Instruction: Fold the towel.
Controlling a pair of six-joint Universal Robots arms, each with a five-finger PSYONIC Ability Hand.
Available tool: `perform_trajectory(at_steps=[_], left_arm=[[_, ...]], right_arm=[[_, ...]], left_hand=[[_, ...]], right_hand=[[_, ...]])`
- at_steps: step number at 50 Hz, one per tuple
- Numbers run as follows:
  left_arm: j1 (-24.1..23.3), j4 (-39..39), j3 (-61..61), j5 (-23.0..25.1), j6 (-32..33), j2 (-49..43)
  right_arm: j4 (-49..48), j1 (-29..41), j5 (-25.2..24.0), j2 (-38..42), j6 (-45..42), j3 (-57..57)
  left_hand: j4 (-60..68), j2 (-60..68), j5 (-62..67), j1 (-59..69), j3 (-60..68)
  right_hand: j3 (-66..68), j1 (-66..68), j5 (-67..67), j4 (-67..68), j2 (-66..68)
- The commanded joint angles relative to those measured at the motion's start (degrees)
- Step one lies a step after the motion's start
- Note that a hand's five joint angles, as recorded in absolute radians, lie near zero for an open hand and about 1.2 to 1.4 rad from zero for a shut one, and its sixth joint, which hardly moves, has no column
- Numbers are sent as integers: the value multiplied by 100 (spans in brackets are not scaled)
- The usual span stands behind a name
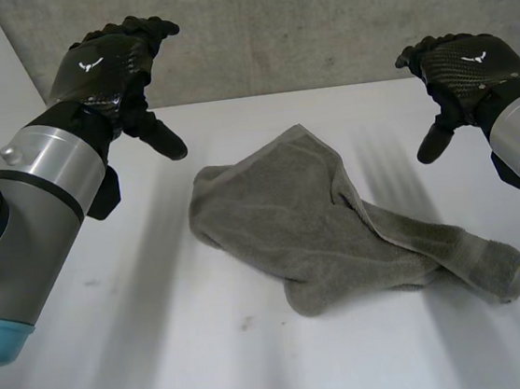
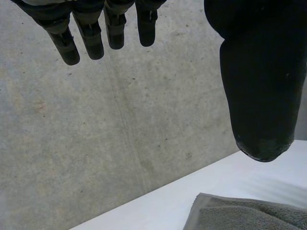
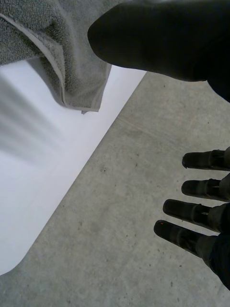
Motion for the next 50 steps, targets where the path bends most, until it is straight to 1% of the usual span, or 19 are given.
perform_trajectory(at_steps=[1,4,6,9,13,15,16,17,18,20,21,23,24,30,32,38,40,44,50], left_arm=[[81,202,30,18,8,-215],[125,255,47,26,17,-339],[352,325,65,26,61,-601],[598,360,126,35,244,-961],[740,369,214,79,509,-1376],[924,369,206,394,754,-1770],[925,369,206,396,755,-1772],[1012,378,171,665,851,-1954],[1012,378,170,668,852,-1956],[1065,422,153,1228,1009,-2323],[1065,422,153,1230,1010,-2325],[1074,483,179,1598,1133,-2658],[1074,484,179,1600,1133,-2659],[1135,993,355,1696,1291,-3222],[1144,1335,451,1723,1335,-3493],[1144,1565,610,1731,1388,-3819],[1144,1565,706,1740,1406,-3986],[1144,1565,794,1749,1423,-4127],[1135,1565,970,1810,1423,-4355]], right_arm=[[327,6,-112,22,-142,-25],[531,6,-210,31,-196,-25],[890,32,-454,75,-257,1],[1032,215,-727,101,-275,132],[953,401,-825,110,-284,379],[586,558,-842,127,-284,668],[584,559,-842,128,-284,669],[331,707,-825,180,-292,843],[329,709,-825,180,-292,845],[-231,1041,-798,250,-301,1195],[-234,1043,-798,251,-301,1197],[-706,1366,-755,355,-354,1468],[-708,1368,-754,356,-354,1469],[-1104,2009,-385,919,-670,1619],[-1183,2272,-36,1242,-863,1557],[-1464,2431,379,1701,-1171,1496],[-1718,2510,581,1884,-1381,1495],[-2018,2528,705,1991,-1567,1496],[-2430,2528,757,2192,-1751,1504]], left_hand=[[79,82,-75,58,71],[79,82,-75,58,71],[79,82,-75,58,71],[79,82,-75,58,71],[96,99,-58,75,88],[96,99,-58,75,88],[96,99,-58,75,88],[96,99,-58,75,88],[96,99,-58,75,88],[113,116,-41,92,104],[113,116,-41,92,104],[129,133,-25,108,121],[129,133,-25,108,121],[264,267,110,243,256],[298,301,144,277,289],[382,385,228,361,374],[700,703,546,679,692],[903,906,749,882,895],[1423,1427,1269,1402,1415]], right_hand=[[-383,-347,-347,-477,-409],[-383,-347,-347,-477,-409],[-383,-347,-347,-477,-409],[-383,-347,-347,-477,-409],[-383,-347,-347,-477,-409],[-383,-347,-347,-477,-409],[-383,-347,-347,-477,-409],[-383,-347,-347,-477,-409],[-383,-347,-347,-477,-409],[-383,-347,-347,-477,-409],[-383,-347,-347,-477,-409],[-383,-347,-347,-477,-409],[-383,-347,-347,-477,-409],[-156,-120,-119,-250,-182],[-73,-36,-36,-166,-98],[113,149,150,19,88],[515,551,552,421,490],[769,805,806,675,744],[1794,1830,1830,1700,1768]])
